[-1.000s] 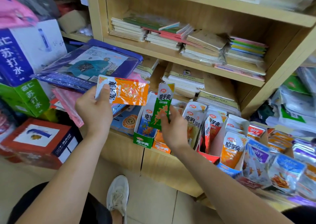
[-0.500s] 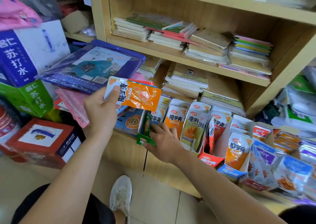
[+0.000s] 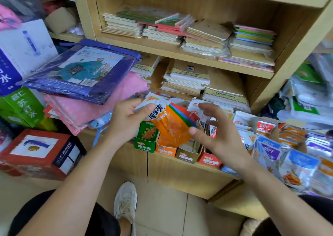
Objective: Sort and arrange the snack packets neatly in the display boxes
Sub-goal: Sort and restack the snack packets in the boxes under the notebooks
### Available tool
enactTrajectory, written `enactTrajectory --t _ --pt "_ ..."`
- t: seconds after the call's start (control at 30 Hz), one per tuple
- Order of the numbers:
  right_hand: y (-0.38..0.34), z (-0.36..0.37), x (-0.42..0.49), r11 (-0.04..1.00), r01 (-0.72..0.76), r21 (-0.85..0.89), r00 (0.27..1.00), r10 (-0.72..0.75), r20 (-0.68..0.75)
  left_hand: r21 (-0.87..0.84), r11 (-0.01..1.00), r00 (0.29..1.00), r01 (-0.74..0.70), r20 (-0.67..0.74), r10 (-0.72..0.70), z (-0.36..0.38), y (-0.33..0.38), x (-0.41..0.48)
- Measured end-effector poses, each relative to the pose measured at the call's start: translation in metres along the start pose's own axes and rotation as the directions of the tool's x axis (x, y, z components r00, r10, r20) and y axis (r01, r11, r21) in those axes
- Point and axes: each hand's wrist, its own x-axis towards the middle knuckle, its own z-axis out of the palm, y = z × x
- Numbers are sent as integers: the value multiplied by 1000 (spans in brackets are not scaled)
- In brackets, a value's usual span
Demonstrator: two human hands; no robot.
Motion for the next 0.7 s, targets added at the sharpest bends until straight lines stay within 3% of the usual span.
enactTrajectory --t 0.1,0.23,0.33,0.4,0.47,0.7 --pt "13 -16 5 999 -34 -42 946 46 321 74 997 987 6 158 -17 23 -4 2" --pt "31 -33 -3 971 -226 84 865 160 475 57 997 954 47 295 -62 55 0 -2" --pt "43 -37 -21 840 -457 293 797 240 554 40 997 942 69 326 -78 80 5 -5" --pt "50 -34 -33 694 -570 440 774 274 571 43 995 925 89 367 -99 92 5 -6" --pt "56 -32 -41 623 -587 516 786 288 547 69 989 906 129 398 -146 100 -3 -6" --pt "66 -24 -52 572 -474 670 879 345 328 64 967 927 246 278 -254 111 -5 -10"
